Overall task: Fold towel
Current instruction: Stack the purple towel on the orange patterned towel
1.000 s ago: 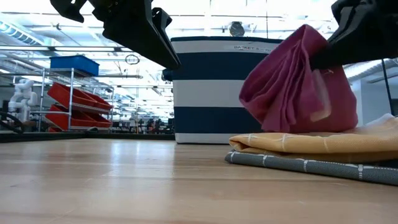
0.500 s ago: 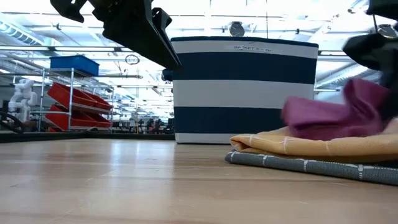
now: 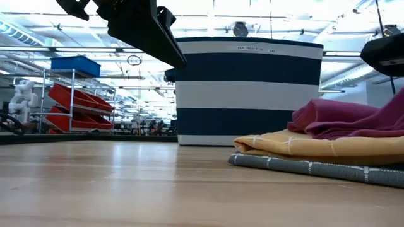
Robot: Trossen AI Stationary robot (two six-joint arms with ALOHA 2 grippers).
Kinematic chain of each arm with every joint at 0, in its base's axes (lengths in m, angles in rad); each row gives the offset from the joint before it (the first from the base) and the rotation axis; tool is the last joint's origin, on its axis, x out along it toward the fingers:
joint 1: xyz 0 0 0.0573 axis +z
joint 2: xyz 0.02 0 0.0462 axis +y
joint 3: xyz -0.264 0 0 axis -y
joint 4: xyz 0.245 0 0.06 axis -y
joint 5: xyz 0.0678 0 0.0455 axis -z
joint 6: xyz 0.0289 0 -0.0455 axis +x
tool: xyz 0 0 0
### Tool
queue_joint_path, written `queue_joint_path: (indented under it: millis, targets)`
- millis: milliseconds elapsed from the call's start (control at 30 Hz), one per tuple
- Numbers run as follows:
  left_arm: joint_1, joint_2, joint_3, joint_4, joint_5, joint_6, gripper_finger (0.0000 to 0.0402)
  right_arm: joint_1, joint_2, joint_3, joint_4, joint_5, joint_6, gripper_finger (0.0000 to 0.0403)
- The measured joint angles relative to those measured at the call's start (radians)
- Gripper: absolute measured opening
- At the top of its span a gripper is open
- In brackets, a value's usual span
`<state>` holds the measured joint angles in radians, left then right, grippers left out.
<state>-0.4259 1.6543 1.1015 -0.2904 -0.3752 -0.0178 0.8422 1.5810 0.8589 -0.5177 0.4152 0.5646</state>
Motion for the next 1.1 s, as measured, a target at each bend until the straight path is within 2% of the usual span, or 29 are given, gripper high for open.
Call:
queue_joint_path:
  millis: [200,433,667,967,1100]
  targets:
    - [0.0,0.0,0.0,0.0,0.019,-0.001,0.0099,-0.001,-0.016,0.004,-0.088,-0.005,0.068,0.01]
    - [0.004,0.011,0.0,0.051,0.038,-0.001,0.0099,0.004,-0.024,0.147,-0.271,0.027,0.063,0.0149]
    - [0.027,0.12,0.001,0.252,0.155,0.067,0.0099,0.004,-0.025,0.248,-0.332,0.117,0.03,0.0155]
    - [0.056,0.285,0.001,0.584,0.151,0.19,0.0099,0.004,-0.024,0.25,-0.331,0.137,0.099,0.0155]
    - [0.065,0.339,0.001,0.674,0.17,0.283,0.0099,0.004,-0.024,0.25,-0.325,0.14,0.105,0.0155]
